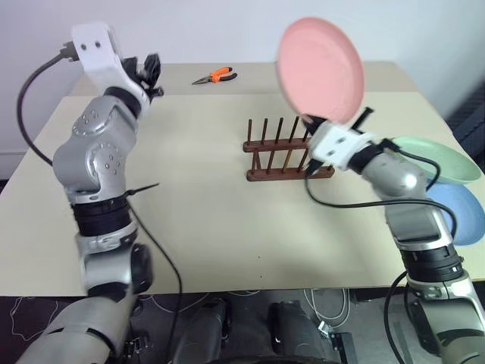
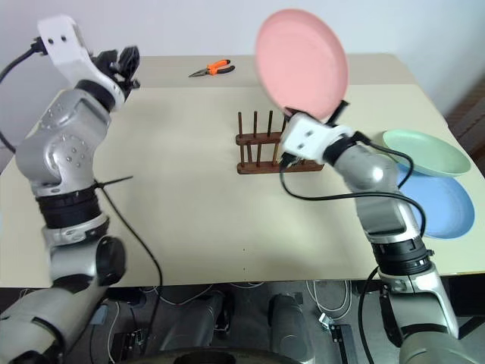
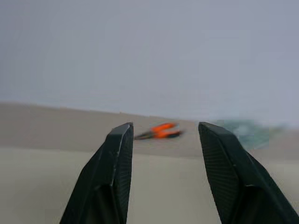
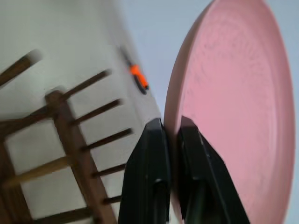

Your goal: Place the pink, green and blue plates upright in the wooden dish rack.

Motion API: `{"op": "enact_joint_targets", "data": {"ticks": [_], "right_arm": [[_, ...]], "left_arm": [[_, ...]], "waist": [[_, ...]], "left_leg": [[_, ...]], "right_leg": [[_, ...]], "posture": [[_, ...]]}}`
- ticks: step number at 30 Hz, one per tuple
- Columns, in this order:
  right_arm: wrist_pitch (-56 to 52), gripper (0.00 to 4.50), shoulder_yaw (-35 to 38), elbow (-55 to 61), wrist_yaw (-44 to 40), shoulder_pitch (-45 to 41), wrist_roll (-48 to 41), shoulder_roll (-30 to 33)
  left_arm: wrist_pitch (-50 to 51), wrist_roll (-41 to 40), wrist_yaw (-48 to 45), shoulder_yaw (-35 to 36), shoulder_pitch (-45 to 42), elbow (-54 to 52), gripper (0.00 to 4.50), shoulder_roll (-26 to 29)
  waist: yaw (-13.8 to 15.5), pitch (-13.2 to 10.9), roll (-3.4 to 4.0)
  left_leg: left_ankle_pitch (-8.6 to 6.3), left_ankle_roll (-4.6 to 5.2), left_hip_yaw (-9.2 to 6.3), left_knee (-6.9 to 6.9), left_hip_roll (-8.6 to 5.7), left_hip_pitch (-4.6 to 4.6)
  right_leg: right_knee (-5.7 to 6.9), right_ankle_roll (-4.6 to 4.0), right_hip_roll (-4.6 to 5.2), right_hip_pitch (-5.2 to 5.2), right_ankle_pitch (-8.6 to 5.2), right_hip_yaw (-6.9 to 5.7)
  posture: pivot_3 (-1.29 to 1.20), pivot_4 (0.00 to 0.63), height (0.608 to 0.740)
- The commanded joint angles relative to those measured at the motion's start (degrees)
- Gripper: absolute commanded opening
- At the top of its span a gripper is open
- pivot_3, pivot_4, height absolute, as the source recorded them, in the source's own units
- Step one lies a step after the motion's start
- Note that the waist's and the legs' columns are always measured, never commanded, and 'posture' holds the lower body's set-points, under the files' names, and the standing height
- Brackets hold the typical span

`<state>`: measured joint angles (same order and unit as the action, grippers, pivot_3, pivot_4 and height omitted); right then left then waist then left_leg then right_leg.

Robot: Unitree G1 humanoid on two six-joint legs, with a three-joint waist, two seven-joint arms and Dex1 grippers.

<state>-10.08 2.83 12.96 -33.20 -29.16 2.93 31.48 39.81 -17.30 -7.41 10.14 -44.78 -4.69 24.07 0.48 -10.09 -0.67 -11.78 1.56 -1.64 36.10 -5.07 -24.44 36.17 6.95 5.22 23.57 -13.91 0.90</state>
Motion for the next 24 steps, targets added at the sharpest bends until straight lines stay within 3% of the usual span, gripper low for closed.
{"op": "enact_joint_targets", "data": {"ticks": [1,4,8,19,24], "right_arm": [[-13.2,0.0,10.8,8.3,-4.9,0.5,-22.6,-1.5],[-23.7,0.0,16.5,9.6,-4.9,-0.5,-37.0,-1.6],[-30.3,0.0,19.2,6.1,-5.4,-2.1,-46.3,-0.1],[-30.8,0.0,18.7,-10.5,-8.0,-6.8,-48.7,1.7],[-32.5,0.0,21.8,-16.3,-7.3,-8.0,-51.9,1.3]], "left_arm": [[-8.6,-0.2,-14.8,-8.0,8.5,-3.9,2.37,2.5],[-7.6,-7.7,-27.6,-9.3,15.6,-8.5,2.37,4.7],[-7.0,-9.1,-37.3,-14.7,21.7,-13.5,2.37,9.0],[-6.6,-7.8,-37.6,-17.2,23.6,-15.1,2.37,7.7],[-6.6,-7.6,-37.0,-17.1,23.9,-15.3,2.37,7.5]], "waist": [[0.2,0.0,0.06],[0.0,0.0,0.03],[-0.4,0.0,0.16],[-0.3,0.0,0.18],[-0.2,0.0,0.18]], "left_leg": [[-0.06,0.08,-0.01,-0.03,-0.01,0.02],[-0.3,0.47,-0.03,0.01,0.0,-0.05],[-0.31,0.48,-0.02,-0.1,0.04,-0.05],[-0.3,0.51,-0.01,-0.08,0.04,-0.06],[-0.3,0.51,-0.01,-0.09,0.04,-0.06]], "right_leg": [[-0.02,-0.02,0.13,-0.03,0.0,0.02],[-0.08,-0.07,0.29,0.0,0.01,0.03],[-0.09,-0.34,0.31,0.06,-0.14,0.07],[-0.1,-0.46,0.32,0.07,-0.21,0.07],[-0.1,-0.46,0.32,0.07,-0.21,0.07]], "posture": [[0.0,0.15,0.719],[0.0,0.15,0.719],[0.0,0.15,0.719],[0.0,0.15,0.719],[0.0,0.15,0.719]]}}
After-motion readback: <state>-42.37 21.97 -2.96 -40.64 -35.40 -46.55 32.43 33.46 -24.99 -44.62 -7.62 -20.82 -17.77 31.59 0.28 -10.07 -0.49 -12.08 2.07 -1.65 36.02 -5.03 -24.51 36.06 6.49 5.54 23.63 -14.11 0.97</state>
